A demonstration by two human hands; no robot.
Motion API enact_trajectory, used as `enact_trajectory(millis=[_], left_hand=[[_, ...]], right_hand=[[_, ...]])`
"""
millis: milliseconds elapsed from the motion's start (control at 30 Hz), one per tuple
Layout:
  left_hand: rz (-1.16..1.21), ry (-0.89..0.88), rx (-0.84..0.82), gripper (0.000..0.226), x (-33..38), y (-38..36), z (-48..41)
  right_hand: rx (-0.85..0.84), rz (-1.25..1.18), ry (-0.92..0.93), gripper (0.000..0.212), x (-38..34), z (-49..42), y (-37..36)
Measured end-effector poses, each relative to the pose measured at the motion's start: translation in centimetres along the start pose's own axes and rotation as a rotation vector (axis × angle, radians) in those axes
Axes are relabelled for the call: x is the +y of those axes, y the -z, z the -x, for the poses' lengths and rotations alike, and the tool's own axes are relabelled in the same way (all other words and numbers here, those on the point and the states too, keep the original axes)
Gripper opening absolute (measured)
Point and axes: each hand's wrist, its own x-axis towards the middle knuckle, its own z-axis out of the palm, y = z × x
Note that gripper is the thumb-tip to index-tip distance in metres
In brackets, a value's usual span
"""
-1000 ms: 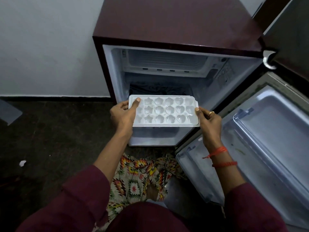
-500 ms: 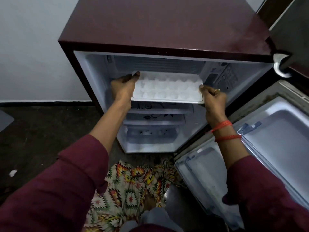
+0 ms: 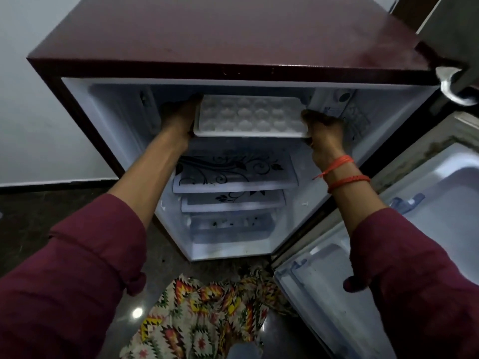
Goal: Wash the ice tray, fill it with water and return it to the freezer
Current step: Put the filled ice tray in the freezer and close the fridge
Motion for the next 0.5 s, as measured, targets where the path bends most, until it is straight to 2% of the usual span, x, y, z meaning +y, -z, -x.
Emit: enact_trajectory(millis=[100,233,300,333,433,500], left_hand=[[0.003,0.022,-0.053,0.036,0.1,-0.3,-0.9],[-0.019,0.042,-0.083,0.044,0.5,-0.6,-2.1],[-0.032,0.077,-0.118,0.039,0.6,-0.8,-2.8],[-0.034,0.078,-0.125,0.039,0.6,-0.8,-3.0],[-0.070,0.045,-0.126,0.039,0.4,-1.0,-3.7],[-0.112,0.034,-0.129,0.028,0.4,-1.1,-3.9]], right_hand=[[-0.002,-0.009,-0.020,0.004,-0.1,-0.9,-0.7],[0.017,-0.046,-0.033,0.015,0.0,-2.0,-1.7],[-0.028,-0.033,-0.021,0.012,0.2,-2.6,-2.2],[-0.056,-0.014,-0.013,0.018,0.1,-2.8,-2.4],[-0.003,-0.042,-0.014,0.014,0.2,-3.1,-3.3],[0.021,-0.024,-0.013,0.018,0.6,-4.0,-4.0]])
